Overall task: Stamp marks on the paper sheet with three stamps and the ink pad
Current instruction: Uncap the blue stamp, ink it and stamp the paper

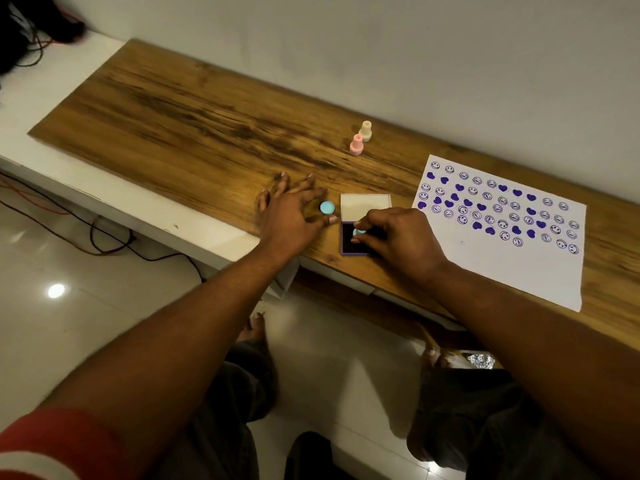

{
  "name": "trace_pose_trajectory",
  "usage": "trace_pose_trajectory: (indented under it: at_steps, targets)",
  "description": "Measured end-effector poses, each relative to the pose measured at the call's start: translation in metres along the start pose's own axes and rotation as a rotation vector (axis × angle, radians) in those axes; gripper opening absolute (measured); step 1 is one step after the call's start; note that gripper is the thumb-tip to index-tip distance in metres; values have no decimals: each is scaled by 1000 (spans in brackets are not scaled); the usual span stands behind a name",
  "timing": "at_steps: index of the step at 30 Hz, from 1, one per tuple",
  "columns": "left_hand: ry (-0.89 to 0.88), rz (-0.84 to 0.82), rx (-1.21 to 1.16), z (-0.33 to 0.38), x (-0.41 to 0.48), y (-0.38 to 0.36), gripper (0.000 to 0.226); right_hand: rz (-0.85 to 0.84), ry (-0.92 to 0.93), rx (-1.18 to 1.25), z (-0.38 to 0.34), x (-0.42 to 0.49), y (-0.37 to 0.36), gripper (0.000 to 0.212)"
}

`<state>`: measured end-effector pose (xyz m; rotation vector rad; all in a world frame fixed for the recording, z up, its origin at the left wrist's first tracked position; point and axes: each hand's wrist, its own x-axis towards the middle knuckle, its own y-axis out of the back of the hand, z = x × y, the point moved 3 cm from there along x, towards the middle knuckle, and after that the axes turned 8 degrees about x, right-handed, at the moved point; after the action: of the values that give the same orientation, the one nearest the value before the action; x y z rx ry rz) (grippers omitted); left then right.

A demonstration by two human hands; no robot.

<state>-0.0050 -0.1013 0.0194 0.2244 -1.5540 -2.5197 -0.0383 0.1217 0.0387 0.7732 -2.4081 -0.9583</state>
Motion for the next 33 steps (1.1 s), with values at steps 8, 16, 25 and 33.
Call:
trace_pose_trajectory:
  at_steps: [8, 16, 25, 33]
  targets:
    - [-29, 126, -28, 29, 9, 13, 63, 352, -250, 336, 10, -11, 44, 23]
    - [-471, 82, 128, 143, -22, -14, 58, 613, -518, 316, 80, -81, 151, 28]
    - [-787, -216, 406, 215, -64, -89, 75, 495, -589, 90, 132, -143, 195, 30]
    - [-774, -299, 431, 217, -62, -109, 82, 330, -502, -39, 135, -142, 187, 28]
